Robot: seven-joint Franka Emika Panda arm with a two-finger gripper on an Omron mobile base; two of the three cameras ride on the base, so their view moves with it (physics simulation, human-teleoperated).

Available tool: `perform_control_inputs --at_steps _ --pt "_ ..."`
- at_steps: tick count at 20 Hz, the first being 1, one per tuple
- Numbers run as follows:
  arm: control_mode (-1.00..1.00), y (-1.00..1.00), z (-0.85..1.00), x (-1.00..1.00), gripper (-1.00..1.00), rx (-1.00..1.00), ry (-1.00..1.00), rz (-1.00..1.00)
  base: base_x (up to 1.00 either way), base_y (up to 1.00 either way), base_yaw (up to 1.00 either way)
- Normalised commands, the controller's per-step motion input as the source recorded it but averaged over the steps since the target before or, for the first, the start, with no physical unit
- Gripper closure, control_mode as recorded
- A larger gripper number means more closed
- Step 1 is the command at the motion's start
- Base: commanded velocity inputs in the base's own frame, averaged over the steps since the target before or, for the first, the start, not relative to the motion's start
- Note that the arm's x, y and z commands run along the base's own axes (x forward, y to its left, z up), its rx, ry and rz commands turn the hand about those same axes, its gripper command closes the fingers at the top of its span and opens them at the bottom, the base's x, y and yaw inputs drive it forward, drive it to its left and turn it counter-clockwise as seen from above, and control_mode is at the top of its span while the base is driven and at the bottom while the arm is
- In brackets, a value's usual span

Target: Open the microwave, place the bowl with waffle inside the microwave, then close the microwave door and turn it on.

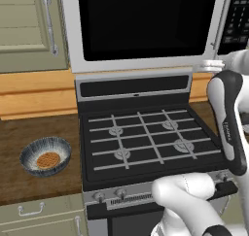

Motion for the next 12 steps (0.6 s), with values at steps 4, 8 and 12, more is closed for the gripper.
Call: perform_control_inputs --at_steps 4,8,12 --pt "-1.00 -1.00 0.91 0.06 -1.00 0.10 -0.19 -0.27 0.00 0.00 0.00" --pt "-1.00 -0.99 0.58 0.43 -1.00 0.09 -0.02 -0.31 0.00 0.00 0.00" --pt "-1.00 -0.62 0.11 0.68 -1.00 0.05 -0.01 -0.17 0.00 0.00 0.00"
